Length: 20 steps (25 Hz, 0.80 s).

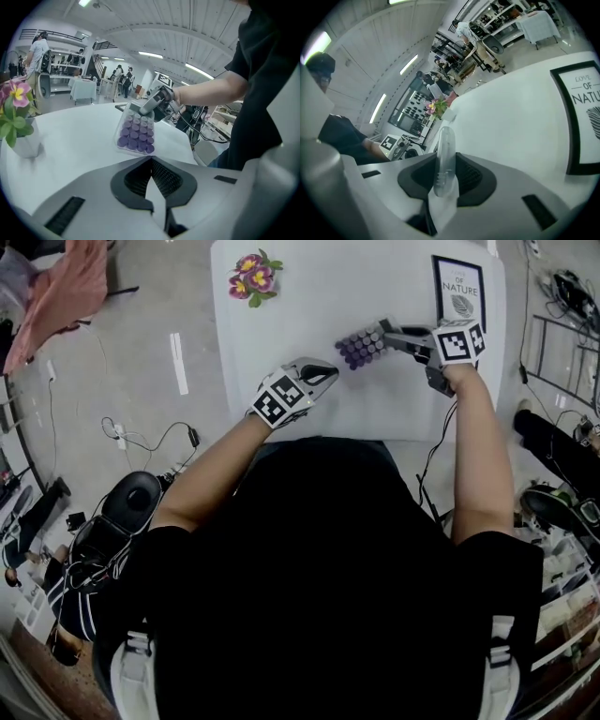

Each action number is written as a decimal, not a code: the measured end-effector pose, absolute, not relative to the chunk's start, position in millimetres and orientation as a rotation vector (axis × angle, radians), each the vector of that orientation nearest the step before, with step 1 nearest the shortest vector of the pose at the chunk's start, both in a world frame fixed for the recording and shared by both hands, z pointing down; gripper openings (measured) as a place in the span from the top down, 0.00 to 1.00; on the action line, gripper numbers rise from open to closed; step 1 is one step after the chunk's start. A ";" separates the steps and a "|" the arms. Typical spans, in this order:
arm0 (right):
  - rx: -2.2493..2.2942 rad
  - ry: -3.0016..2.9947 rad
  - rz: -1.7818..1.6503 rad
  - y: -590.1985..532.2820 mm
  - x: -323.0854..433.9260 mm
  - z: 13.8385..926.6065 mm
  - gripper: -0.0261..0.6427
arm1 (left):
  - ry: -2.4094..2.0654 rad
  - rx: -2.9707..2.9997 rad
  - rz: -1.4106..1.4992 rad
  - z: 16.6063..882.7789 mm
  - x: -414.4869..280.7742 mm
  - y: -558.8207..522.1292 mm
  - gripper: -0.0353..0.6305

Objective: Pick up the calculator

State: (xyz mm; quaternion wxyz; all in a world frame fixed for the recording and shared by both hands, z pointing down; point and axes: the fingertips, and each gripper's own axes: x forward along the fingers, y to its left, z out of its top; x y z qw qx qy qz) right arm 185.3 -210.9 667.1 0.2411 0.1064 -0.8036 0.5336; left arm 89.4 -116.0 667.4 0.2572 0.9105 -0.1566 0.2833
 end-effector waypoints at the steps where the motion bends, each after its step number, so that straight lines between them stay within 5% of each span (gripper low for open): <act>1: 0.308 -2.212 1.463 -211.7 186.1 664.8 0.80 | -0.423 2.472 0.767 663.8 86.9 -115.9 0.92; 20: 0.617 -2.352 1.426 -193.3 208.5 587.5 0.80 | -0.422 2.598 0.722 603.5 36.6 -135.0 0.92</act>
